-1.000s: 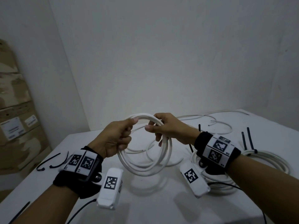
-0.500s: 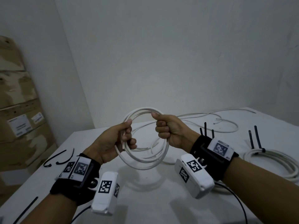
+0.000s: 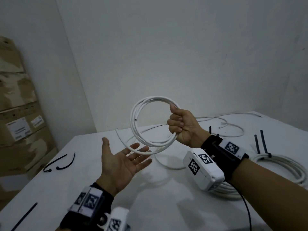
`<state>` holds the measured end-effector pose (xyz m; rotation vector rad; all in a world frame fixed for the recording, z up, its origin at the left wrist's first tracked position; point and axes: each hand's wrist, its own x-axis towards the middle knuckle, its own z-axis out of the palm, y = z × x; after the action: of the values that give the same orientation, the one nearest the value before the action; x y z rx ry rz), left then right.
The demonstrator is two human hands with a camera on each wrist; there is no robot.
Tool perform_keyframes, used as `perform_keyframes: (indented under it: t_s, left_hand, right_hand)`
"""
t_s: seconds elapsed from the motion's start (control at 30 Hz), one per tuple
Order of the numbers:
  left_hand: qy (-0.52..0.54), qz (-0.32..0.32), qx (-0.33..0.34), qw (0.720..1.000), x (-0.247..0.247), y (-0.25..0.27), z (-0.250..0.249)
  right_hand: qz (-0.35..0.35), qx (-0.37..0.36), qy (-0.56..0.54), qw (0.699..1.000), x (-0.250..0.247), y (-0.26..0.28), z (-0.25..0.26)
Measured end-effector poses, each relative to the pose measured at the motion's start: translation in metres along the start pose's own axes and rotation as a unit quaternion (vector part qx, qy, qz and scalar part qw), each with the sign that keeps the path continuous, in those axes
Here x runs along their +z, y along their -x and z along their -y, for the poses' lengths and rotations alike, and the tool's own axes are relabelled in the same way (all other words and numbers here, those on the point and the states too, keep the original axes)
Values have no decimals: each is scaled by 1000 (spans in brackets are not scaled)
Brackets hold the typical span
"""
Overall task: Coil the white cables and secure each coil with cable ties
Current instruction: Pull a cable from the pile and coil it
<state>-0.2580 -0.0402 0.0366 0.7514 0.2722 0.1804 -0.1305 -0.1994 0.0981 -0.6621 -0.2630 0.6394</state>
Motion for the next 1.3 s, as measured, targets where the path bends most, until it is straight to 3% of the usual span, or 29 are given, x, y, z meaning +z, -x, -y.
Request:
perform_keyframes:
  t_s: [0.13,0.27,0.43,0.73,0.9,1.1,1.2,1.3]
  left_hand:
    - [-149,0,96,984,25,7,20]
    - [-97,-30,162,981,40,3,13]
    - [-43,-38,178,982,51,0,6]
    - [-196,-102,238,946,49,-1,-1]
    - [-140,-142,205,958,44,-5,-2]
    - [-211,-98,147,962,42,-3,-8]
    - [-266,-86,191,941,47,1,-7]
    - [-358,-54,239,901,48,4,-11]
  right_hand:
    - [-25,-13,-8,1000,-1,0,-5]
    - [-33,9,36,999,-2,4,-12]
    - [-56,43,135,988,-3,10,-20]
    - [-109,-18,241,964,-4,19,-34]
    - [-85,-28,257,962,3,23,-32]
    - [-131,-30,242,961,3,26,-38]
    - [-167,-21,227,959,0,23,-44]
    - [-173,17,223,959,-6,20,-49]
